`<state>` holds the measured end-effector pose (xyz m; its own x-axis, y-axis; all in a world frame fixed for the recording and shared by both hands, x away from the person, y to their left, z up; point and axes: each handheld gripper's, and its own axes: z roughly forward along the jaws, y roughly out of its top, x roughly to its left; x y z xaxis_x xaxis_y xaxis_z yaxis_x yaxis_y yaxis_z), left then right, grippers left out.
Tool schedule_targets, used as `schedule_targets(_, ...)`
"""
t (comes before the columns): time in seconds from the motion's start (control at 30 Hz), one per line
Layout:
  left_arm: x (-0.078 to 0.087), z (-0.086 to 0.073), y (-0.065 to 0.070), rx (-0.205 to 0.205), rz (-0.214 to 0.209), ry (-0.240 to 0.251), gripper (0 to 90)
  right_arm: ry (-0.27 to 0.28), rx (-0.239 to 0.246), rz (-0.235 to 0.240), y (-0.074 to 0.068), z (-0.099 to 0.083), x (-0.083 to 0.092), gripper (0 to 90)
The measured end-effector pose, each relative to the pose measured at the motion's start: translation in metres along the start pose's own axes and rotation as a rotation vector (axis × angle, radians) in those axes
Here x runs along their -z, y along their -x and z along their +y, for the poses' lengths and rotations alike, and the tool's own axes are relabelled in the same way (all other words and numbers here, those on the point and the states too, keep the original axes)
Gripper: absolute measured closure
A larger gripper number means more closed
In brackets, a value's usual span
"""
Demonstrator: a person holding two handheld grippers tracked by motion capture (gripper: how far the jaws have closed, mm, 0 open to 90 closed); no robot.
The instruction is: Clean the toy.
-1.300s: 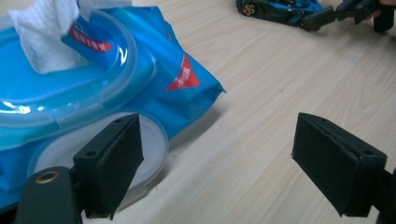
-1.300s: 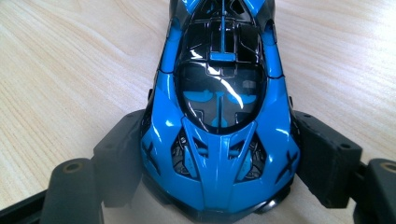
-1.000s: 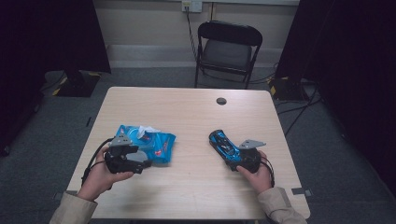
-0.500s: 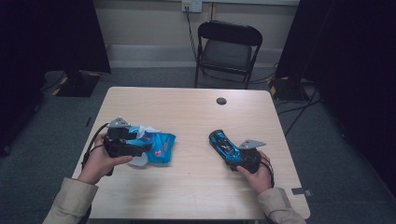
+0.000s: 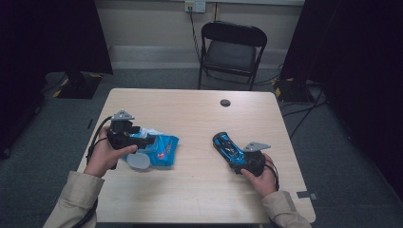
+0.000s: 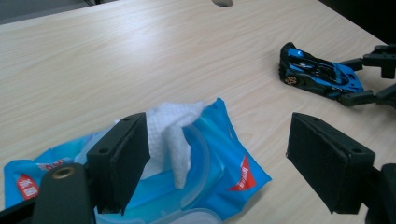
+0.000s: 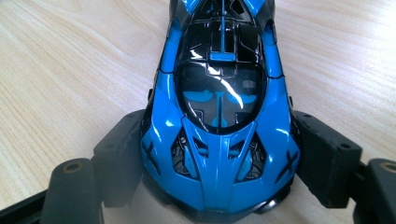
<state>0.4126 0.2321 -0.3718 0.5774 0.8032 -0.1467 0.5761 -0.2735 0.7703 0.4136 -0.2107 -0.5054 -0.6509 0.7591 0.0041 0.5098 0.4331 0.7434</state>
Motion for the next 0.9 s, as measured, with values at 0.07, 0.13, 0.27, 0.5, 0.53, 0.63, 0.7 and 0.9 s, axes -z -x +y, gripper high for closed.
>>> schedule_targets(0.07, -0.002, 0.004, -0.003, 0.003, 0.012, 0.002, 21.3, 0.0, 0.0, 0.0, 0.0, 0.0, 0.0, 24.6)
schedule_targets(0.13, -0.002, 0.005, -0.004, 0.0, 0.023, 0.0, 22.0, 0.0, -0.001, 0.0, 0.0, 0.0, 0.0, 24.6)
schedule_targets(0.27, -0.008, 0.012, -0.008, 0.009, 0.031, 0.014, 23.6, 0.0, 0.0, 0.0, 0.0, 0.0, 0.0, 24.6)
schedule_targets(0.5, -0.02, 0.016, -0.014, 0.013, 0.045, -0.004, 27.3, 0.0, -0.001, 0.001, 0.0, 0.0, 0.0, 24.6)
schedule_targets(0.53, -0.024, 0.015, -0.016, 0.018, 0.056, -0.012, 27.9, 0.0, -0.001, 0.0, 0.0, 0.0, 0.0, 24.6)
schedule_targets(0.63, -0.03, 0.014, -0.02, 0.029, 0.101, -0.022, 29.0, 0.0, -0.001, 0.001, 0.0, 0.0, 0.0, 24.6)
schedule_targets(0.7, -0.034, 0.013, -0.022, 0.032, 0.095, -0.034, 30.6, 0.0, -0.001, 0.001, 0.0, 0.0, 0.0, 24.6)
schedule_targets(0.9, -0.044, 0.011, -0.024, 0.026, 0.088, -0.043, 32.9, 0.0, -0.001, 0.001, 0.0, 0.0, 0.0, 24.5)
